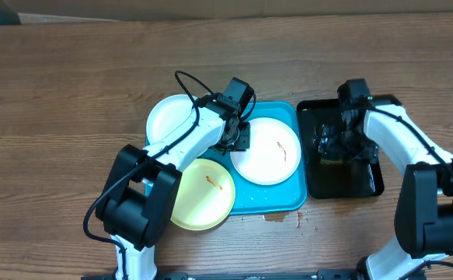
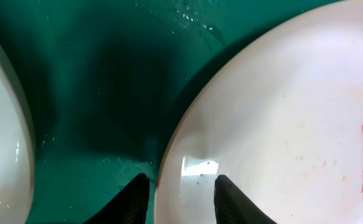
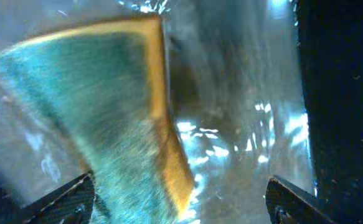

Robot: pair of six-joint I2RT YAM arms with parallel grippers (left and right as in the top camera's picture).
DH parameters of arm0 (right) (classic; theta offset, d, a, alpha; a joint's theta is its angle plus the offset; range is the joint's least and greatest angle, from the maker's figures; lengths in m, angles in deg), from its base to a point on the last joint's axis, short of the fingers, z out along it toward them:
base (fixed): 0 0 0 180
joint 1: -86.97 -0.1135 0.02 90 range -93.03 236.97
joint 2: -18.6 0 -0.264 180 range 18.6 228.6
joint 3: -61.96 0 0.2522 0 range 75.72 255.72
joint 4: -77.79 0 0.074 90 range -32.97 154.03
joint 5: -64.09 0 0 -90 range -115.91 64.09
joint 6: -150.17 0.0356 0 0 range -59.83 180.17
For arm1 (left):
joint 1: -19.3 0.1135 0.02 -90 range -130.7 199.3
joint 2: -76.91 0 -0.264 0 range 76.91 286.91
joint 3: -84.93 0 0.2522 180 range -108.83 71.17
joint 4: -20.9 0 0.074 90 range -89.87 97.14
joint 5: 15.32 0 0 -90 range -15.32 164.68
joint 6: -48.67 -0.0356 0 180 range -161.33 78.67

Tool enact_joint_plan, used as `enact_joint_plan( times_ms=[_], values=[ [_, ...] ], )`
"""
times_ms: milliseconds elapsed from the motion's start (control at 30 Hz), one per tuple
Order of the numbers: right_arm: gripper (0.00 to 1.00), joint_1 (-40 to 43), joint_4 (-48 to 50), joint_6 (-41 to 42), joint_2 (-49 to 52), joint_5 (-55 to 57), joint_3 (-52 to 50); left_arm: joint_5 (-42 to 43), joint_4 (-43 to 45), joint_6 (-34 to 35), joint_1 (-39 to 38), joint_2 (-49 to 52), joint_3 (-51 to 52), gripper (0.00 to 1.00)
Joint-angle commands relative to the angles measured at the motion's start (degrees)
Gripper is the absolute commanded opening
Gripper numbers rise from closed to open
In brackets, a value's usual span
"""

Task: Clean dirty plates on tray and stack at the side
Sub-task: 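Lower the right gripper into the black tray and grasp the sponge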

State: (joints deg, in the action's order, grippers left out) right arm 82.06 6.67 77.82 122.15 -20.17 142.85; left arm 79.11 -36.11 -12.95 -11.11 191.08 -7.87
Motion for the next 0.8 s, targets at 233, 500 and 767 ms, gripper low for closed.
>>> enact_joint_plan(
  times_ms=[233, 500, 767],
  values=[
    [0.87, 0.1, -1.3, -1.6, -0.2, -6.1, 3.5, 0.1, -0.7, -0.3, -0.4, 0.7, 0.5, 0.38],
    [0.82, 0.2, 6.4, -1.2, -0.2, -6.3, -4.7, 0.1, -1.1, -0.3, -0.4, 0.7, 0.5, 0.38],
    [0.85, 0.5, 3.8, 0.3, -1.3, -5.8, -0.7, 0.0, -2.2, -0.3, -0.4, 0.7, 0.5, 0.38]
  ],
)
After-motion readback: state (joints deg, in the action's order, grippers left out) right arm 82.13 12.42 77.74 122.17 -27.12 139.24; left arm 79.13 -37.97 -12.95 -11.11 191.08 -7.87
